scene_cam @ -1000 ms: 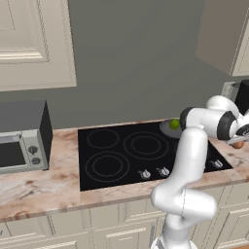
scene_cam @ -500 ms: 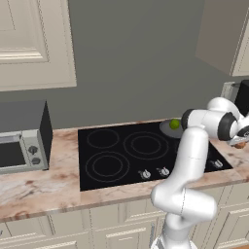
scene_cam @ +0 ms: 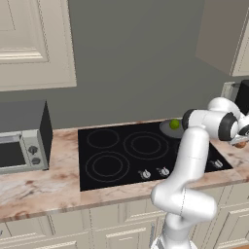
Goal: Put the lime and onion in the pan. Then turn on the rear right burner and set the heat to medium.
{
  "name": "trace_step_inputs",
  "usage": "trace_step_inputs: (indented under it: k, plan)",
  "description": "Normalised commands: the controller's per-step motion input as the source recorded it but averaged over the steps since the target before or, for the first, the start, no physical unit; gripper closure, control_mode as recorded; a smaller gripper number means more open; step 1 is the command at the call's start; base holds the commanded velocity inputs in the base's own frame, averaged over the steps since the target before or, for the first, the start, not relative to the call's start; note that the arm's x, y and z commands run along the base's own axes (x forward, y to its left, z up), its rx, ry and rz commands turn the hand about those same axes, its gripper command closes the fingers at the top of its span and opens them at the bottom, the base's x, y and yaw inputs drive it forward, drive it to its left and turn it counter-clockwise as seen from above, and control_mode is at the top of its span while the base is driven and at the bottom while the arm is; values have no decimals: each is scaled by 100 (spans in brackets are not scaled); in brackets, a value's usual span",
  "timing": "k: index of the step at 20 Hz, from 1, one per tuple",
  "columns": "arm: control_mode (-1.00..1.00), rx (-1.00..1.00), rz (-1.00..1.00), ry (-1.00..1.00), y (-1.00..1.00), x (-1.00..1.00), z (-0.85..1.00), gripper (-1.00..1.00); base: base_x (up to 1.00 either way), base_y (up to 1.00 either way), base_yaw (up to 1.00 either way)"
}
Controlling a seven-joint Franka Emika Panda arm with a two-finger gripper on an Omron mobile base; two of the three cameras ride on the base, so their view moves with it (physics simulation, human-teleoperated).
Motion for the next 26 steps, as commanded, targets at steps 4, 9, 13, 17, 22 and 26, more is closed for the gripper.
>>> trace_step_inputs:
  k: [4, 9, 13, 17, 22, 26]
  plan:
    - [-100, 0, 0, 0, 7, -9, 2, 100, 0, 0, 0]
    - [-100, 0, 2, -7, 54, -54, 29, 100, 0, 0, 0]
    - [-100, 0, 3, -3, 63, -66, 47, 100, 0, 0, 0]
    - [-100, -1, 1, 0, 74, -71, 45, 100, 0, 0, 0]
    - [-100, -4, 0, 0, 75, -52, 52, 100, 0, 0, 0]
    - [-100, -6, 0, 0, 76, -11, 40, 100, 0, 0, 0]
